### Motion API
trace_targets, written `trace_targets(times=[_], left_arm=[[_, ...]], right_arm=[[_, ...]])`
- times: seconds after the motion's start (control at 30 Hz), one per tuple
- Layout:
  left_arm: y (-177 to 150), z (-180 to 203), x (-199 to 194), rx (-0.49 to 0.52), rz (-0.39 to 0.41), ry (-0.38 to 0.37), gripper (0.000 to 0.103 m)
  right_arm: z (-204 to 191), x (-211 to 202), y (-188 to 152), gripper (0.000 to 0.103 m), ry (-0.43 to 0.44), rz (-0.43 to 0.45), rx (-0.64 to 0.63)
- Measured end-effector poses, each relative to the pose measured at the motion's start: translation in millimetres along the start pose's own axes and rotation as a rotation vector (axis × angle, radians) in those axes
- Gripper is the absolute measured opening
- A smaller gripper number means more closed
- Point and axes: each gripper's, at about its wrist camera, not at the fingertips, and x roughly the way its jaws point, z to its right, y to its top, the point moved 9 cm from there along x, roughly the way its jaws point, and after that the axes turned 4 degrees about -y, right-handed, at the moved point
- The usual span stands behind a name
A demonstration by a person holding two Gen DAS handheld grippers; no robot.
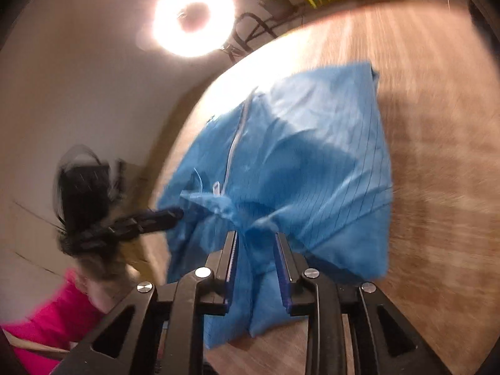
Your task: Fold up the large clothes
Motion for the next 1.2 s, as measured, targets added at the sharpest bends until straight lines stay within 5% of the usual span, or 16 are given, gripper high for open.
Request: trace_targets(times=[0.13,0.27,0.47,0.57,0.6,0.7,0.87,1.07,1.13,1.17,1.2], left_arm=[[8.6,11.9,20.4,-0.006,-0.043,-0.049,0.016],[17.1,9.2,39.2,-0.039,-0.063,-0.052,0.016],[20.8,10.4,46.0,-0.054,-0.062,-0.060,0.016],[22.7,11.6,46.7,-0.052,-0.061,-0.062,0.016],[24.0,11.8,47.1,-0.050,-0.060,-0.061,0.016],[29.1,11.8,48.5,-0.042,-0.054,-0.051,0.016],[35.9,-6.5,61.6,-0.047,-0.065,0.046,0.016],[39.3,-6.5,47.6,-0.080,-0.035,-0.010,0.016],[40.5,-4.7,31.2,-0.070,-0.010,-0.022,0.016],[40.3,-2.5,20.1,-0.059,0.005,-0.033,0.016],[40.2,-1.9,11.0,-0.049,0.018,-0.026,0.016]], right_arm=[[-45.4,-22.2,-21.0,0.032,-0.077,0.030,-0.206],[-49.6,-7.3,-33.4,0.044,-0.184,0.002,-0.285],[-31.9,11.2,-38.0,0.043,-0.381,-0.040,-0.375],[-24.1,11.3,-39.8,0.025,-0.452,-0.051,-0.431],[-25.3,11.3,-39.7,0.012,-0.452,-0.052,-0.434],[-27.7,9.0,-41.7,0.000,-0.429,-0.057,-0.426],[-42.3,3.1,-54.3,0.000,-0.438,-0.036,-0.511],[-45.1,3.6,-59.8,0.000,-0.415,-0.030,-0.539],[-49.8,-6.9,-65.6,0.008,-0.345,-0.035,-0.529],[-50.7,-13.6,-67.3,0.030,-0.315,-0.030,-0.517],[-50.9,-20.1,-65.5,0.041,-0.284,-0.011,-0.501]])
